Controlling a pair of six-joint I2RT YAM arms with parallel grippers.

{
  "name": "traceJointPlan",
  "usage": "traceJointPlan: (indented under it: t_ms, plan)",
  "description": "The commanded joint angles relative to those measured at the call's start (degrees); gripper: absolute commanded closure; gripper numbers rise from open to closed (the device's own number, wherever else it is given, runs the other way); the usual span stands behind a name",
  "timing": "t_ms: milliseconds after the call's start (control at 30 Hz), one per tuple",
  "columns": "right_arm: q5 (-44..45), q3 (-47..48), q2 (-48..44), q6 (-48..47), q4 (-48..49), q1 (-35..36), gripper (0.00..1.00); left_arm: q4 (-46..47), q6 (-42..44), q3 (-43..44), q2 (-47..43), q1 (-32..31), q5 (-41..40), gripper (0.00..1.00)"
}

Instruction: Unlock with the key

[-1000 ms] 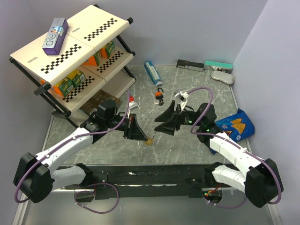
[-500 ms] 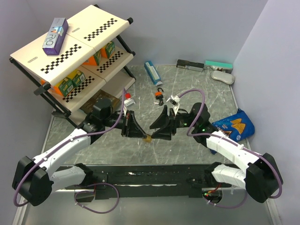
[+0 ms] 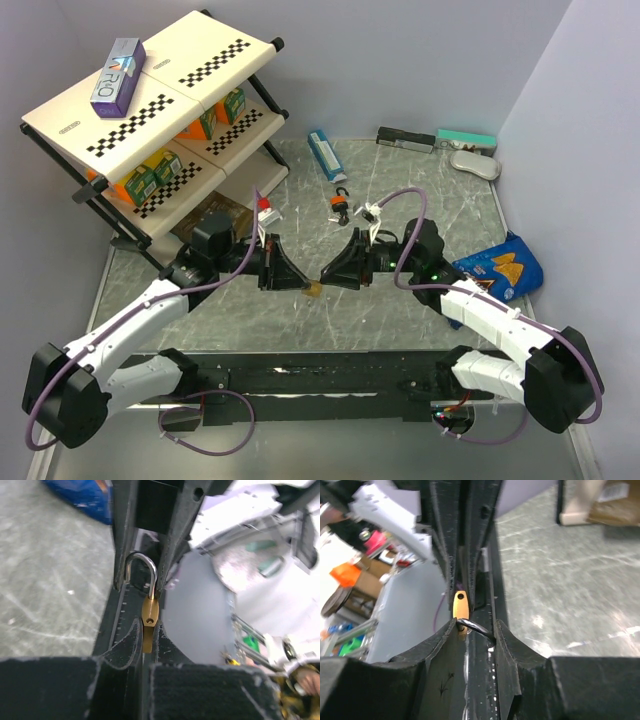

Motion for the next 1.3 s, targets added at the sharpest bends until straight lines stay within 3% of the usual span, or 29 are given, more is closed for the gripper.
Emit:
traceJointPlan:
  t_ms: [0,200,400,567,667,833,967,1133,1233,1267]
  plan:
    - [4.8,2.8,-0.9,-3.5,-4.6,0.8,0.81,-3.6,2.8,1.2,-1.0,0.3,-16.0,0.99]
    - [15.7,6.2,1.9,-3.8,-13.6,0.8,0.92,-1.3,-0.2,-0.6,-1.5,-0.4,-25.5,0.99]
    - [20.2,6.8,4.8,-2.2,-14.6,0.8,0.92,1.7,-1.6,-1.3,1.1,-2.0,-30.0,0.99]
    - [24.8,6.3,5.4,-1.6,-16.1,0.8,0.92,6.7,-3.4,-2.4,2.2,-2.0,-28.6,0.99]
    - [25.6,5.3,5.4,-2.6,-15.6,0.5,0.92,9.9,-4.3,-2.7,3.7,-2.0,-23.9,0.99]
    - [20.3,2.0,5.9,-3.6,-9.7,-1.8,0.92,15.7,-7.1,-4.0,6.0,-2.0,-15.7,0.99]
    - [16.1,-0.2,6.4,-4.4,-6.1,-3.1,0.91,15.1,-6.4,-3.3,6.1,-2.0,-14.4,0.99]
    - [16.4,-0.2,8.2,-4.5,-6.5,-3.4,0.82,14.2,-7.0,-3.2,8.1,-1.3,-17.5,0.99]
    - [17.8,-0.2,8.8,-4.4,-6.7,-4.1,0.62,13.6,-9.2,-2.9,10.5,-0.3,-23.4,0.99]
    - [18.2,-0.8,8.6,-4.4,-6.6,-4.4,0.47,14.0,-9.5,-2.8,11.8,-0.1,-25.0,0.99]
